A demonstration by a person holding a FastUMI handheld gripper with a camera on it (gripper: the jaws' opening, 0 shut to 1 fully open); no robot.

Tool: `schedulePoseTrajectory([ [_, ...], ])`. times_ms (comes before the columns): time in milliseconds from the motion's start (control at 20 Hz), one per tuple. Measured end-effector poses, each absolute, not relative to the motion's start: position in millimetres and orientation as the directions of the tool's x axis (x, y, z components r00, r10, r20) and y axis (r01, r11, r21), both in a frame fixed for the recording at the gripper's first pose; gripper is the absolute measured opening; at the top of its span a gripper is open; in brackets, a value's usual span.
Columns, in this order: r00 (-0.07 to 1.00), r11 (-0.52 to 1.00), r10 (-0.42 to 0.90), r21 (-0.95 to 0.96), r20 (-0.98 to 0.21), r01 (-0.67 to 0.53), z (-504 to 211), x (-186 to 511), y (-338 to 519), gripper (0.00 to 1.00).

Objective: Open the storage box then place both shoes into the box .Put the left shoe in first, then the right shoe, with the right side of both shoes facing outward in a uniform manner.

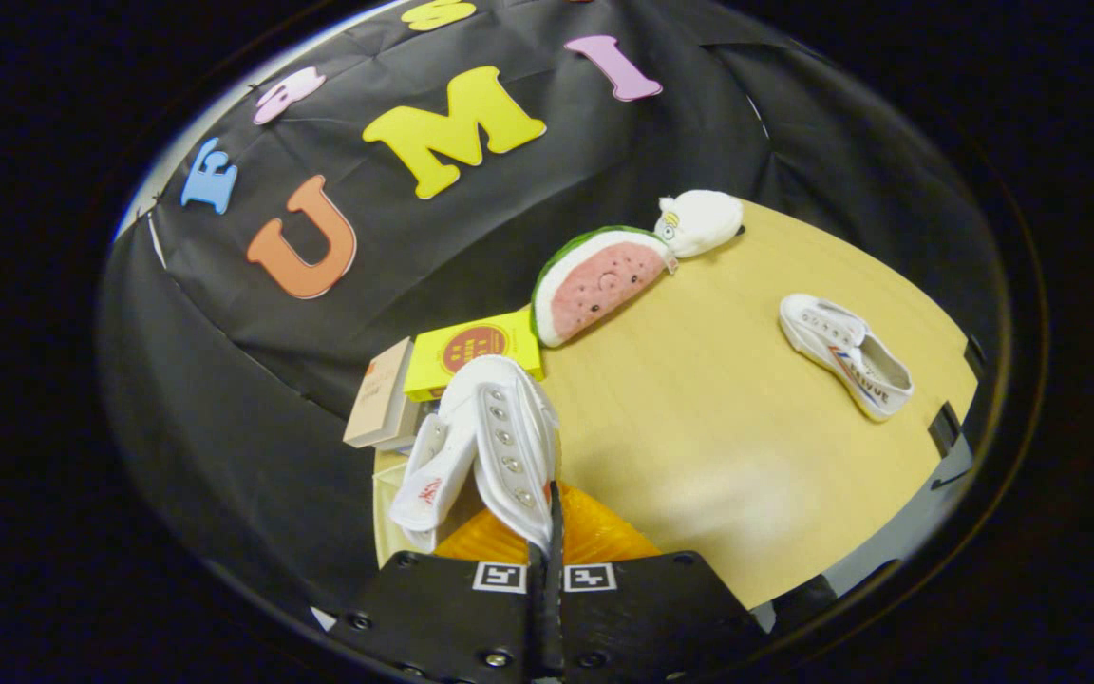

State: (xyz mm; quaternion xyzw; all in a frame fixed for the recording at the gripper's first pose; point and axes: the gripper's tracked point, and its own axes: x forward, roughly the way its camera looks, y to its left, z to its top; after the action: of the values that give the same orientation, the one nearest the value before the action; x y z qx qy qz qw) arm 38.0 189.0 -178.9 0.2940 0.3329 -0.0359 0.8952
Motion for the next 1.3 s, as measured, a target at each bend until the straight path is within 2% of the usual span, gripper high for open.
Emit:
schedulePoseTrajectory([
  [400,0.768,0.825,0.167,0.514,-0.618,0.234,-213,52,302,0.0],
  [800,0.735,0.805,0.175,0.525,-0.656,0.277,-259,53,338,0.0],
  [1300,0.73,0.81,0.139,0.501,-0.669,0.304,-278,66,350,0.0],
])
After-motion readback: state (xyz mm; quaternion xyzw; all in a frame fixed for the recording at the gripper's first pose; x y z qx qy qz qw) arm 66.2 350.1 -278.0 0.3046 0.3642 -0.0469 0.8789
